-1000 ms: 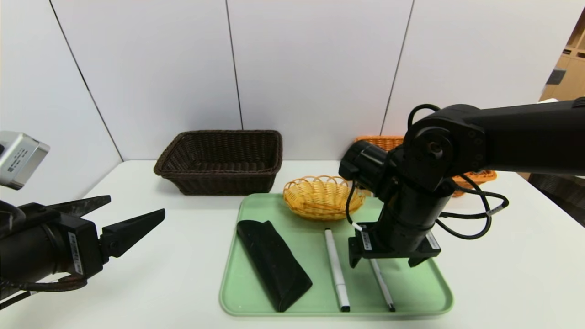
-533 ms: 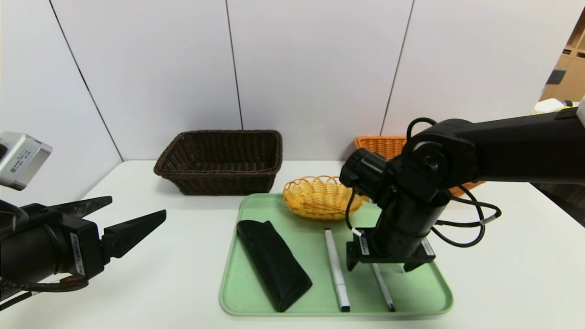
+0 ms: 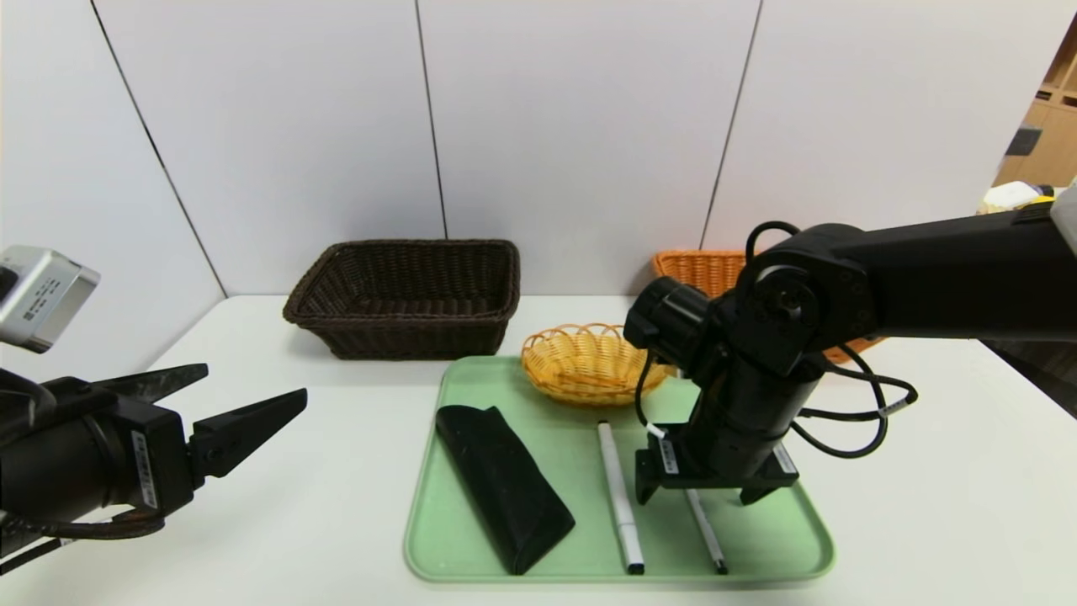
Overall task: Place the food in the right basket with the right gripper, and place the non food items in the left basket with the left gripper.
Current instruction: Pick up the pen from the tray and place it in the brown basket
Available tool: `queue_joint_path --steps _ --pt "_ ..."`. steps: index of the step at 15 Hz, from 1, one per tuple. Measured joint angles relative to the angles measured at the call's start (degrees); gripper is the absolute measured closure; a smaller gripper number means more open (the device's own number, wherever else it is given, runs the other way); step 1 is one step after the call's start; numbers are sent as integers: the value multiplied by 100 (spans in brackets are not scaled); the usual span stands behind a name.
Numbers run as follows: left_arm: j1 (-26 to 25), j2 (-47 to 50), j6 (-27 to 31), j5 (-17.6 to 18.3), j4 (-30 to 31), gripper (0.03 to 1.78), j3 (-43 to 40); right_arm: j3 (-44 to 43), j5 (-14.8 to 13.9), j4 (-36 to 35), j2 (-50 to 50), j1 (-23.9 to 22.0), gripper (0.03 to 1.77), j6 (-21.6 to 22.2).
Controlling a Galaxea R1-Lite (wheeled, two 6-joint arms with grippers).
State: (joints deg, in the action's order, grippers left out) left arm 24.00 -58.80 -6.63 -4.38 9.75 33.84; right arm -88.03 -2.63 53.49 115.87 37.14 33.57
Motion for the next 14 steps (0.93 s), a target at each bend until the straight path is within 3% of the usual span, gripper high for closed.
queue_joint_path --steps 14 --pt "0 -41 2 -5 2 12 -2 156 -9 -223 20 -16 10 0"
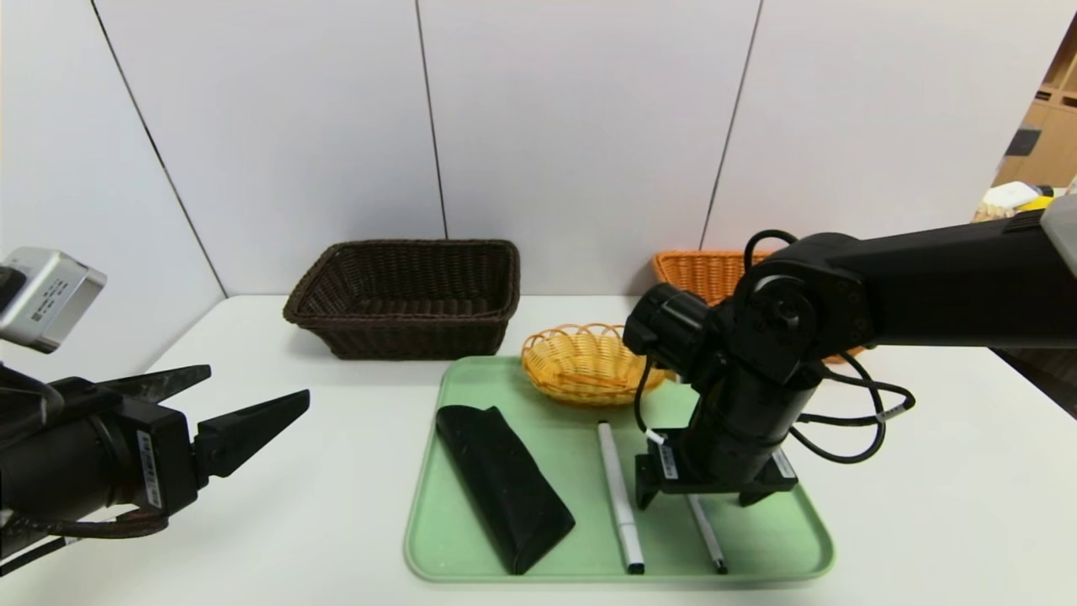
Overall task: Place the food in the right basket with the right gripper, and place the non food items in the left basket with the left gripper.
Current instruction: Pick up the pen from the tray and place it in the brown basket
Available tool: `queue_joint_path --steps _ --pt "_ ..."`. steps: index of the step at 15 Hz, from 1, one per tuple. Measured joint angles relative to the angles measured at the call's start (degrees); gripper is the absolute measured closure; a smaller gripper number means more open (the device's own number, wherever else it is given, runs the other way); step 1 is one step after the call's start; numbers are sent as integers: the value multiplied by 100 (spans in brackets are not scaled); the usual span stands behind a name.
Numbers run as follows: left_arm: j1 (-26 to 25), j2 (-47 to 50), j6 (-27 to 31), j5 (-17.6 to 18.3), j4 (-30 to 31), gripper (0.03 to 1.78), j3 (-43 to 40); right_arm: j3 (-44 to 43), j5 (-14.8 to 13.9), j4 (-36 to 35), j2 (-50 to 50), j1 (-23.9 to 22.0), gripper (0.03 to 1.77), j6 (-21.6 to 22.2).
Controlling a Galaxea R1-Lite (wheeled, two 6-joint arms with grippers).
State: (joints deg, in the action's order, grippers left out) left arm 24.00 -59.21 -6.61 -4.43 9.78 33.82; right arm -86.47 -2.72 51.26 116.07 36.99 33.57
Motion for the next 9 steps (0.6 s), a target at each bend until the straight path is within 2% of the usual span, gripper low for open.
queue_joint_path --steps 9 --pt "0 -46 0 10 24 12 2 -5 -37 -112 59 0 10 -11"
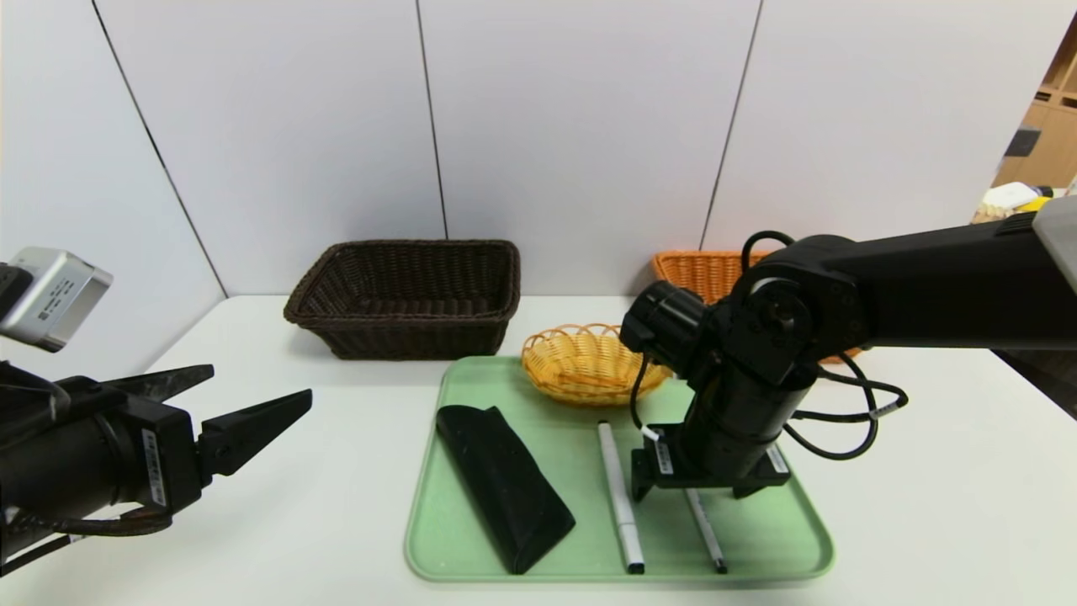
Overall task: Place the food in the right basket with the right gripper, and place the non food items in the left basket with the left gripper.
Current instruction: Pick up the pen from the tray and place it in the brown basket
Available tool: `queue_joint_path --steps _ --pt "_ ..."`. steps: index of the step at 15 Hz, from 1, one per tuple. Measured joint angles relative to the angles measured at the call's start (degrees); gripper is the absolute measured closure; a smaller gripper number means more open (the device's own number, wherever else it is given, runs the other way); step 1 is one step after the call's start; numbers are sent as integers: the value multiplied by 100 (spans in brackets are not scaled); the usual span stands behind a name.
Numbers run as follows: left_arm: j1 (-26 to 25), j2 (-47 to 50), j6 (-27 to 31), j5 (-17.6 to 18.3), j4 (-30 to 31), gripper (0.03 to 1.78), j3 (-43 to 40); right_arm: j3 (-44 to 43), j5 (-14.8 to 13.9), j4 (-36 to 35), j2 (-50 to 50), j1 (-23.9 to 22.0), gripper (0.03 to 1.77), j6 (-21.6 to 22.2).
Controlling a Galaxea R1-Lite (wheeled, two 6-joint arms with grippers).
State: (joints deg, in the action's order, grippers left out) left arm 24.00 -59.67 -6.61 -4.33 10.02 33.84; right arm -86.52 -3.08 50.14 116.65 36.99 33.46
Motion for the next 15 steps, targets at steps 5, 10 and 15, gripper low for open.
queue_joint_path --steps 5,10,15 --pt "0 -39 -6 -2 9 12 9 5 -2 5 13 0 35 2" --pt "0 -63 -9 -10 11 12 50 2 11 0 20 9 95 -6" --pt "-9 24 13 -33 -10 12 207 9 28 -9 20 9 174 7"
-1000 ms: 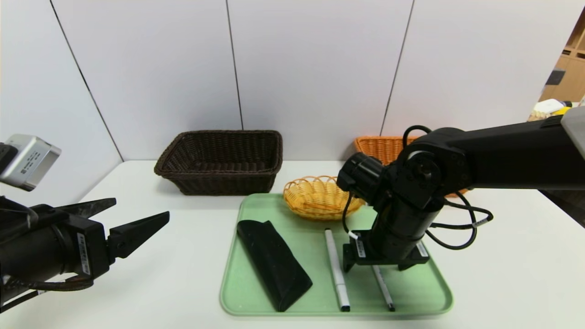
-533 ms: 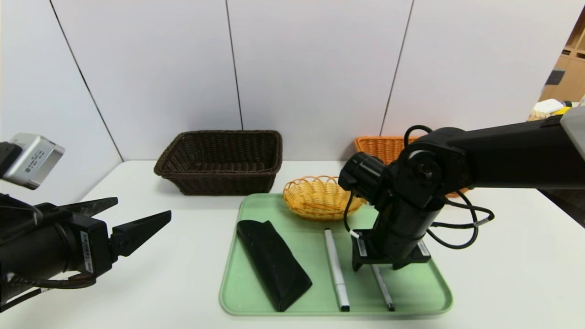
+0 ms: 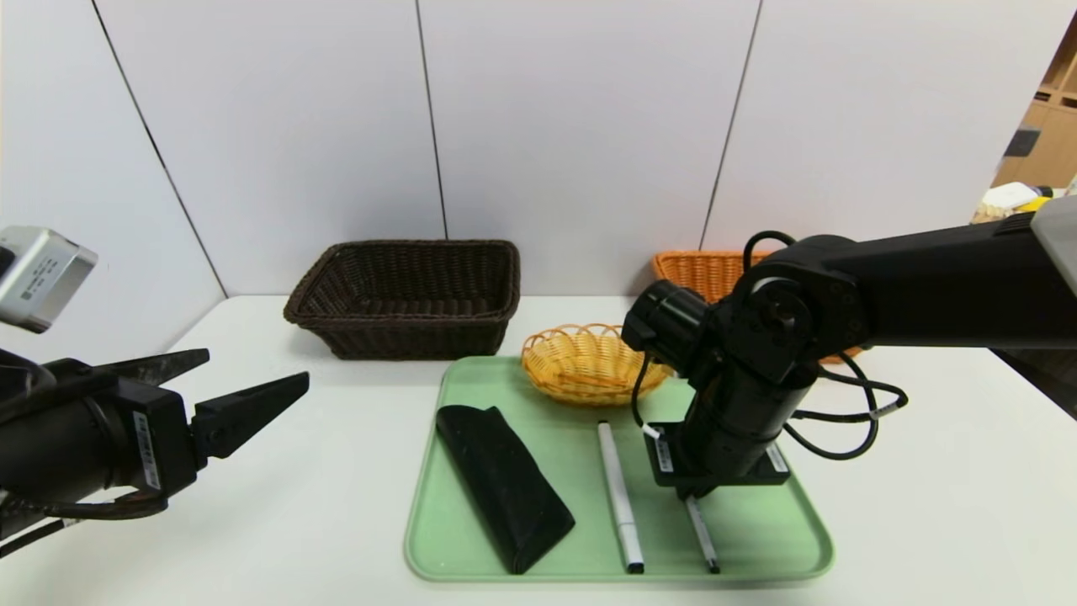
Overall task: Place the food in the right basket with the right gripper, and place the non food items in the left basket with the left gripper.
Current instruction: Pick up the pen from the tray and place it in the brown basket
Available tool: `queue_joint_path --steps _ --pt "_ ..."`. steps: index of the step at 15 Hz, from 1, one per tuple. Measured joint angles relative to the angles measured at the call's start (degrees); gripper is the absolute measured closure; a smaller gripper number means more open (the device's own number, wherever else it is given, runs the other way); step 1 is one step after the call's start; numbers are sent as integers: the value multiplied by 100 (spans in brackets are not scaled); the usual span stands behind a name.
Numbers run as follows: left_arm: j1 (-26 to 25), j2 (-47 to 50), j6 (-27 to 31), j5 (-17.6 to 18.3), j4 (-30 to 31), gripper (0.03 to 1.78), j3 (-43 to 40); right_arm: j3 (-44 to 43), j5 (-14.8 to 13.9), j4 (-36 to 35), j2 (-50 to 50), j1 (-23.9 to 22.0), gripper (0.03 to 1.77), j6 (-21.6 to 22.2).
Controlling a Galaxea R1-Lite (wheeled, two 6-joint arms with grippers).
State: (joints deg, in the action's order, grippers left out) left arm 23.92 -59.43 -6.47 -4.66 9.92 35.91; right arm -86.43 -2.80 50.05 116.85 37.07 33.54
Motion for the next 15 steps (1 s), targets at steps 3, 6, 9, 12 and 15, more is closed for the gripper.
queue_joint_path --steps 3,6,9,12,15 --pt "-33 41 2 -7 -11 12 149 29 11 2 0 -2 174 2" --pt "-46 56 4 -5 -23 12 162 55 -4 7 -30 11 174 2" --pt "-46 61 -2 -2 -26 12 107 77 -15 22 -218 71 174 0" --pt "-46 59 -5 12 -26 12 44 94 -35 49 -583 162 174 11" --pt "-44 54 -2 20 -26 12 33 118 -28 49 -965 204 174 9"
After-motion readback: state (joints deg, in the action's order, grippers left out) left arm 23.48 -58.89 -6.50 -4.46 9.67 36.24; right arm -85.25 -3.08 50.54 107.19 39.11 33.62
